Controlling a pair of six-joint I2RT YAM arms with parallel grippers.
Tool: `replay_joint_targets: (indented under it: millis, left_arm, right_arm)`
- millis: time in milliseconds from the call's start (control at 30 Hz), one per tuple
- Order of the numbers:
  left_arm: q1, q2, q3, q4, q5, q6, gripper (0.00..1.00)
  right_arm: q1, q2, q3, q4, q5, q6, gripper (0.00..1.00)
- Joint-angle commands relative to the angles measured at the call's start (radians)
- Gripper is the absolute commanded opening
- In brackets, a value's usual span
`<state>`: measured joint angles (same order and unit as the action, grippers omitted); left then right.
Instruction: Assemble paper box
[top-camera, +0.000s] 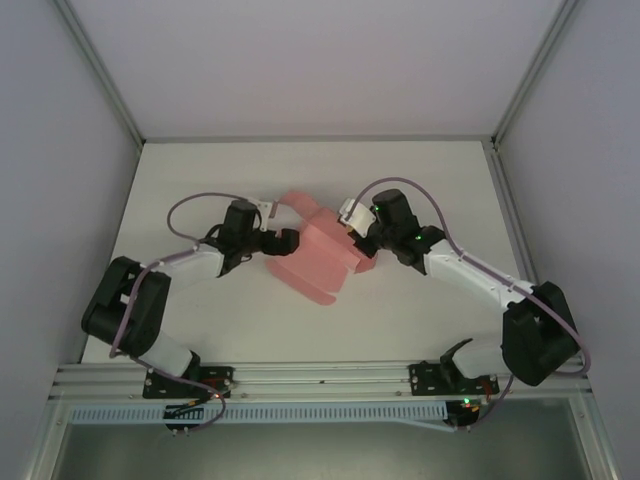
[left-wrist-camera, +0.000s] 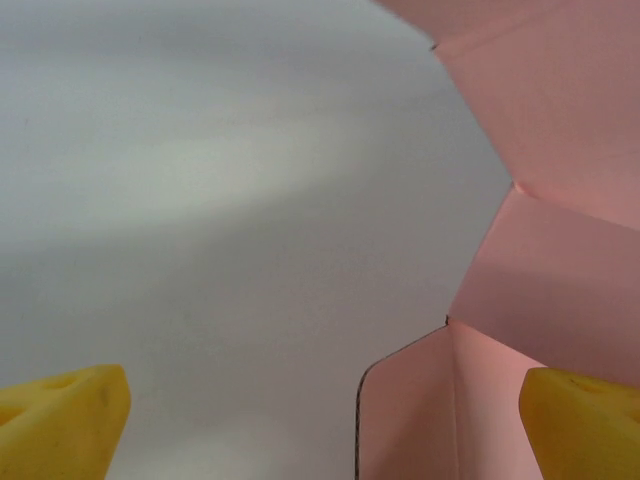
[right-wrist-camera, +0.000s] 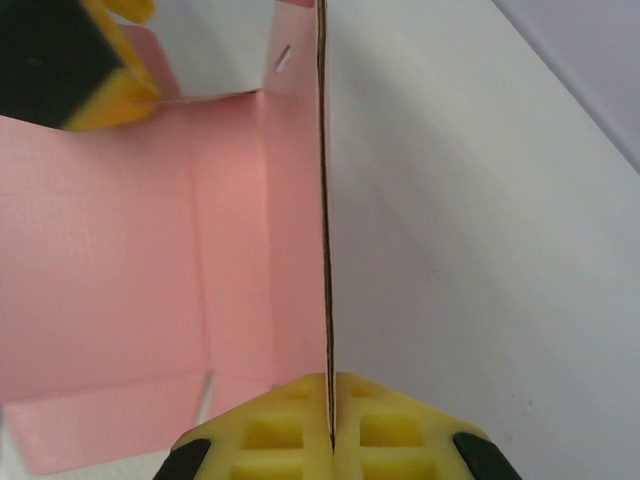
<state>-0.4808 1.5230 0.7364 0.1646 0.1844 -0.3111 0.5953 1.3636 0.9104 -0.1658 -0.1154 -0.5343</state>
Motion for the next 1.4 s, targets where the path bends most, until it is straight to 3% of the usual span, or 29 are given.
replay_joint_targets:
  millis: [0,133,233,400,567,733,900,1233,1367]
  left_arm:
    - [-0.009,-0.107,-0.027,-0.08,0.015,-0.028,1.0]
    - [-0.007,-0.21,-0.04,-0.149,-0.001,-0.037,1.0]
    - [0.007,-0.264,-0.029,-0.209,-0.086,-0.063,1.0]
    - [0.118,-0.304,-0.033,-0.243,-0.144,-0.113,1.0]
    - [0.23,-0.282,-0.036,-0.203,-0.103,-0.13,1.0]
    - [0.268,-0.175,-0.003,-0.1,-0.052,-0.133,1.0]
    - [0.308,0.001,0.091,-0.029,0.019,-0.101,1.0]
    - [0.284,0.214,0.164,0.135,0.449,0.14,0.98]
    - [0.228,0.205,0.117,0.176,0.483,0.178,0.96]
  right_arm:
    - [0.019,0.046,0.063,-0.044,0.142,-0.069,0.0]
    - [0.088,0.143,0.089,-0.044,0.351,-0.173,0.0]
    - [0.138,0.22,0.096,0.023,0.512,-0.244,0.0]
    - [0.206,0.268,0.013,0.31,0.691,-0.387,0.0]
    - [0.229,0.259,-0.129,0.652,0.702,-0.523,0.0]
    - [0.253,0.259,-0.218,0.891,0.705,-0.619,0.0]
    - [0.268,0.211,-0.265,0.896,0.643,-0.63,0.0]
    - [0.274,0.216,-0.293,0.913,0.685,-0.637,0.0]
    - [0.273,0.225,-0.267,0.845,0.692,-0.595,0.0]
